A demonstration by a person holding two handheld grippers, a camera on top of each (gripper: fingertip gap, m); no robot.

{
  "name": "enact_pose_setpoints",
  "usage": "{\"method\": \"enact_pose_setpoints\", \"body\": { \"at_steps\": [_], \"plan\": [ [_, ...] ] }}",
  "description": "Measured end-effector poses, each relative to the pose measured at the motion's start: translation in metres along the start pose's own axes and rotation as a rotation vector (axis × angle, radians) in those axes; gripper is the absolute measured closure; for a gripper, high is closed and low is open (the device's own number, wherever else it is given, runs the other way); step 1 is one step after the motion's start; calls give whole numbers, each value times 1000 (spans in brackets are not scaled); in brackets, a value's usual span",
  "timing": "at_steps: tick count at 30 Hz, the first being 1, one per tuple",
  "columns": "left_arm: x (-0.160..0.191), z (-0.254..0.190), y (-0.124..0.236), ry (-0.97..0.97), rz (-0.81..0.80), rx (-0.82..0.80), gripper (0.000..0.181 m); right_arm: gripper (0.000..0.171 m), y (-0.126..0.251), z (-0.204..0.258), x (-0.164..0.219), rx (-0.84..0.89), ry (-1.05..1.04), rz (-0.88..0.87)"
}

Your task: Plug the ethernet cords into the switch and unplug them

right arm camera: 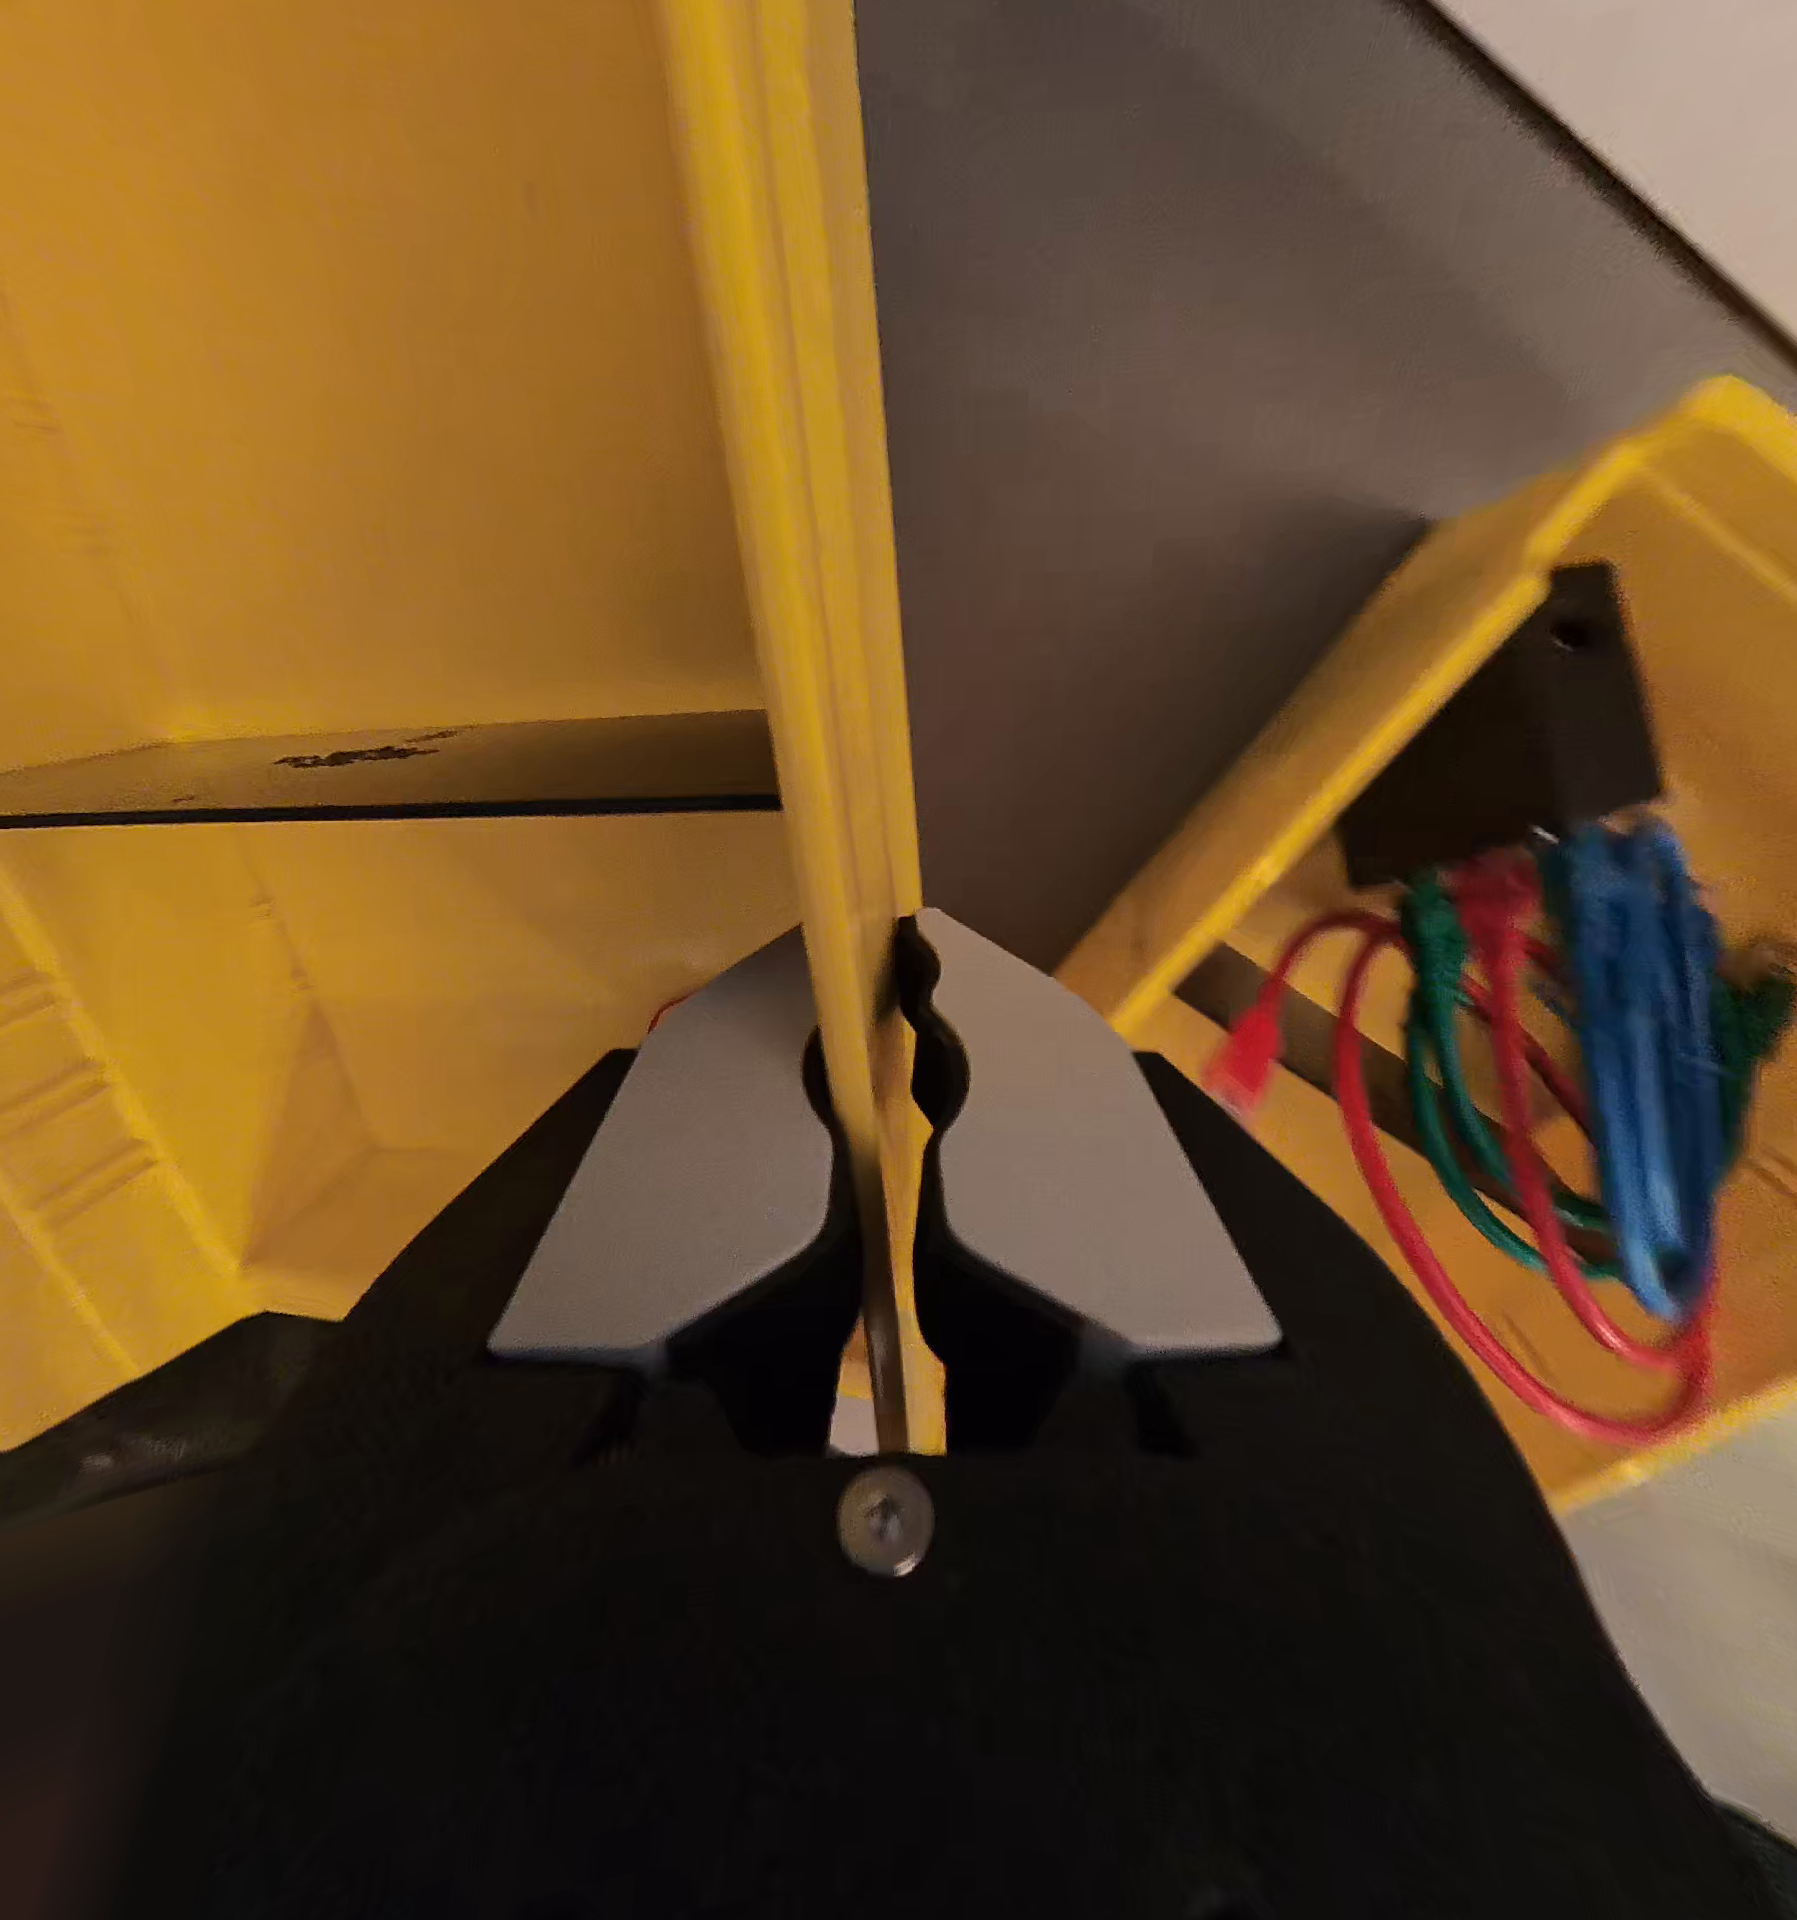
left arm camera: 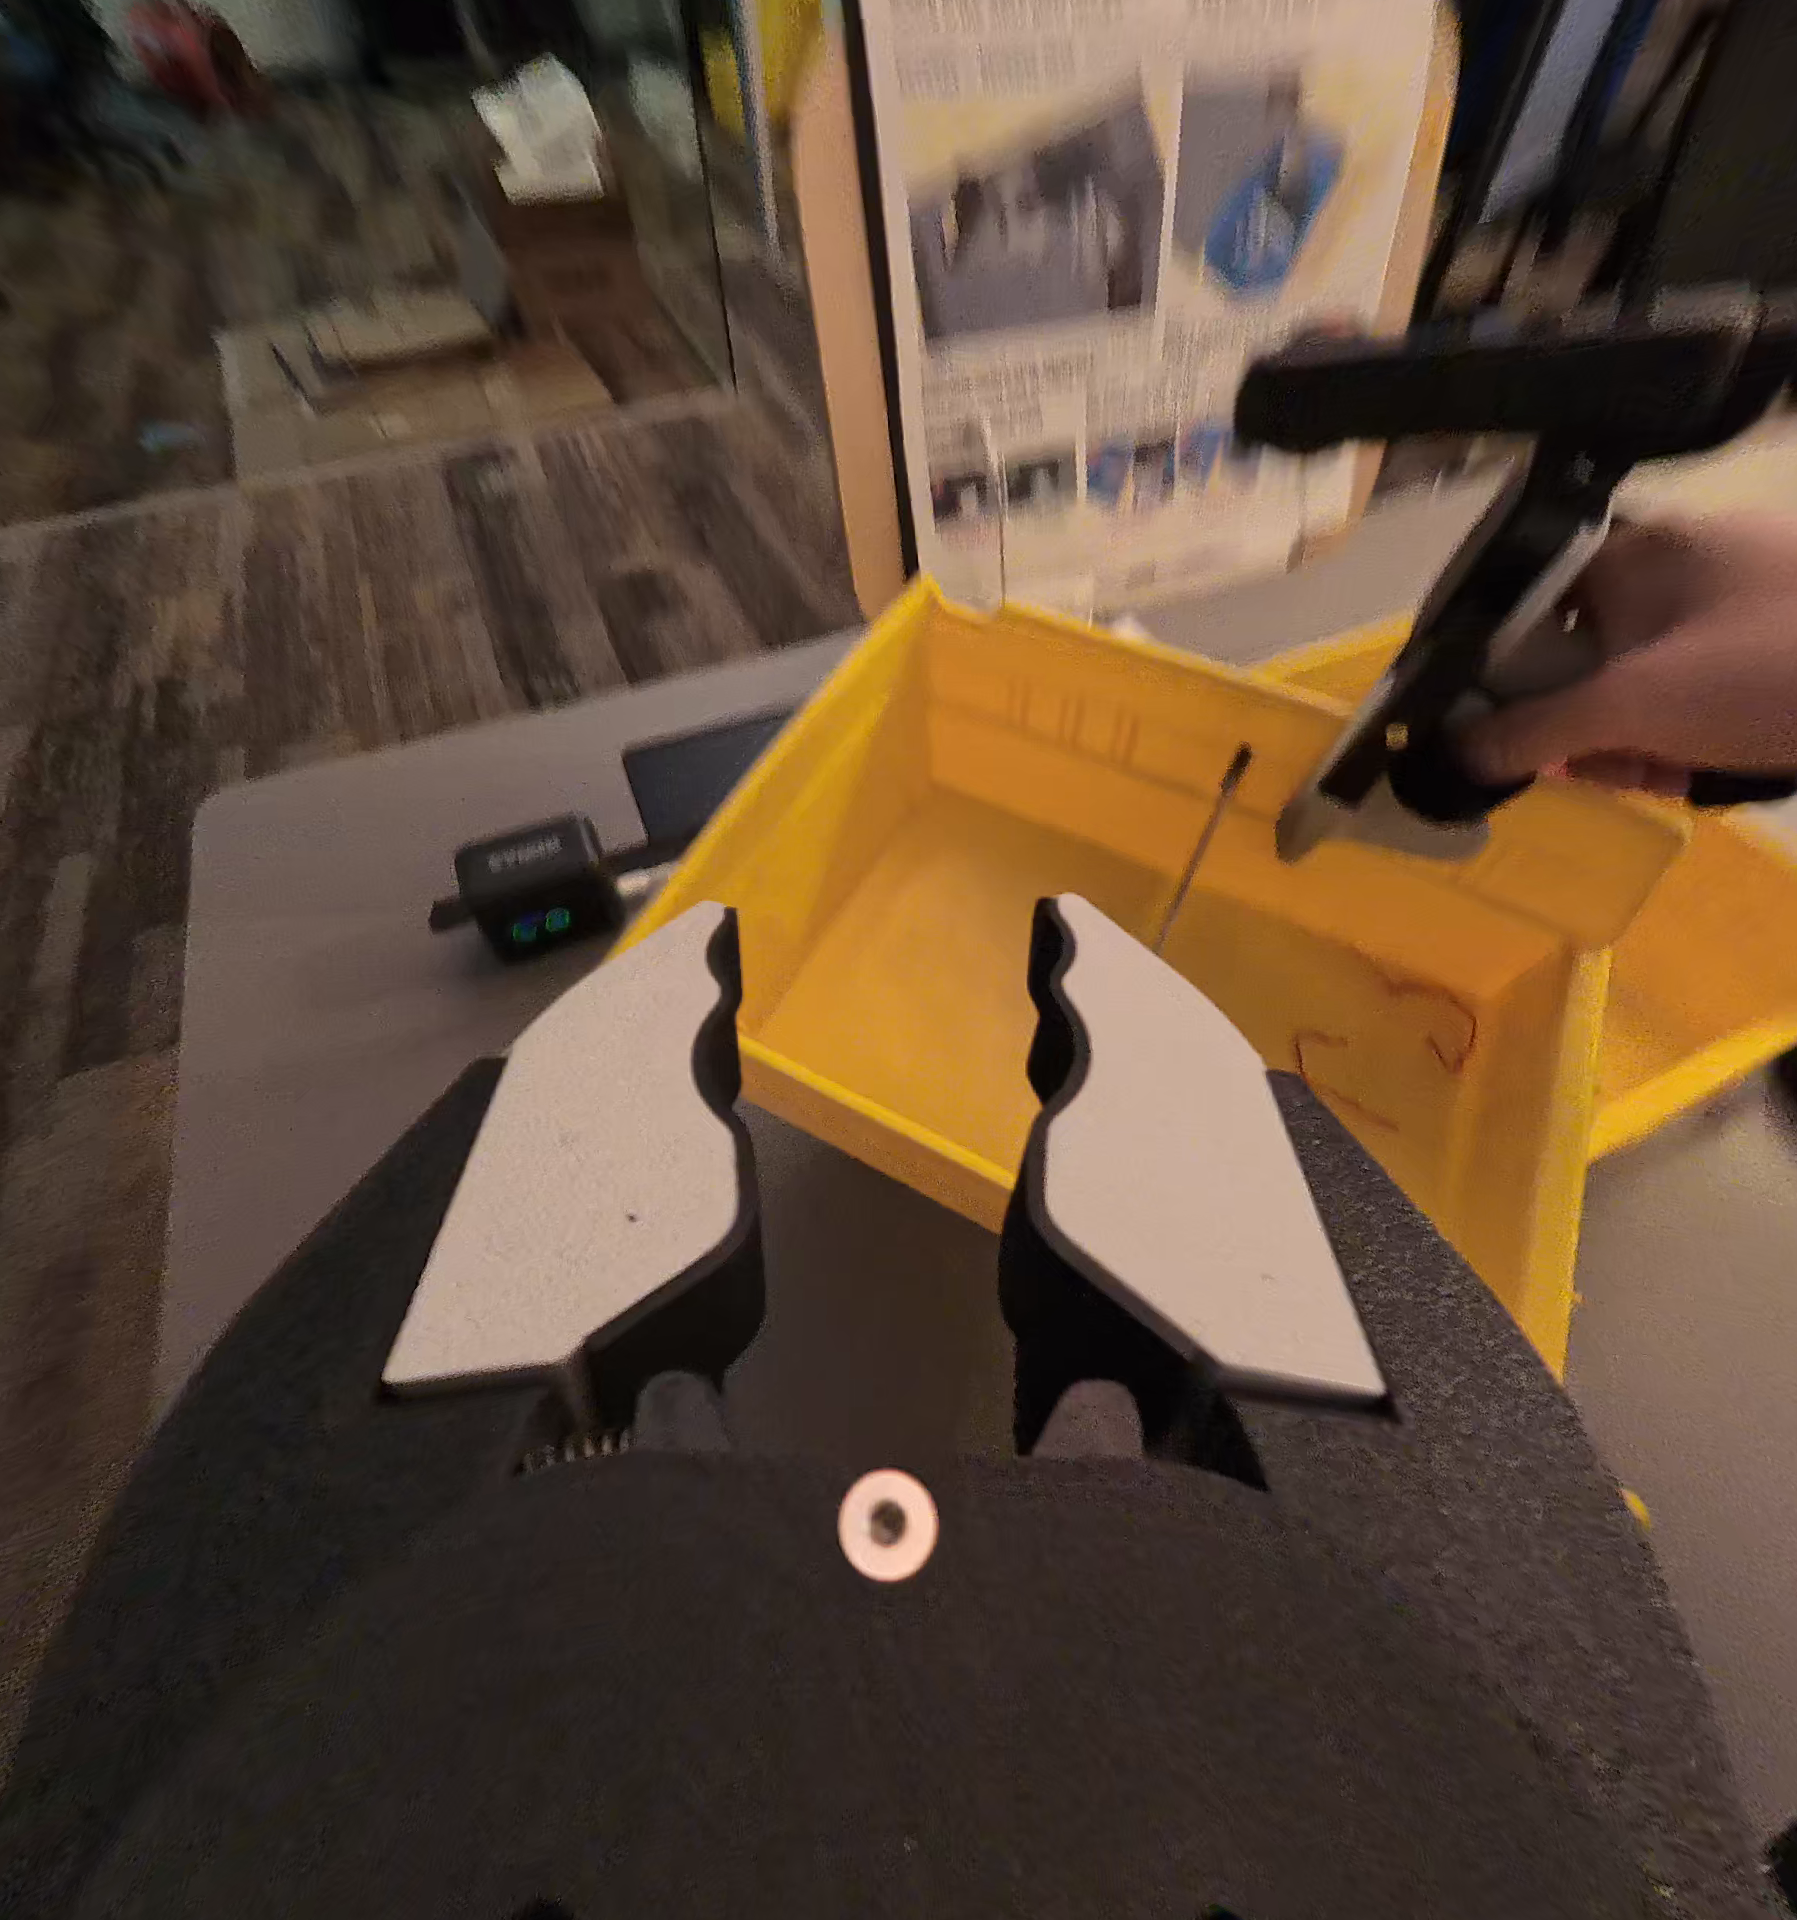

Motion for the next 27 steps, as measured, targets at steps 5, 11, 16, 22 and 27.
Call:
{"method": "enact_pose_setpoints", "body": {
  "at_steps": [5,11,16,22,27],
  "plan": [
    [-21,-9,32,123,-222,104,124,167,62,-57,34,14,-59,13],
    [-18,-41,10,12,-127,182,122,167,141,-181,107,45,-257,-91],
    [-23,-114,-9,-23,-110,556,121,167,160,-283,195,61,-462,-147],
    [-6,-176,-65,-76,25,628,109,167,134,-360,272,-24,-678,-248],
    [37,-197,-138,-74,257,640,101,167,104,-406,308,79,-740,-272]
  ]
}}
Point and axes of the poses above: each gripper's, where its closed fingertips meet, y back along the fingers, x out of its underside, z = x × y across the jaws, the point moved 3 cm from there along y, back along the fingers, and after that the axes turned 1 degree about -y, right-handed, at the moved point
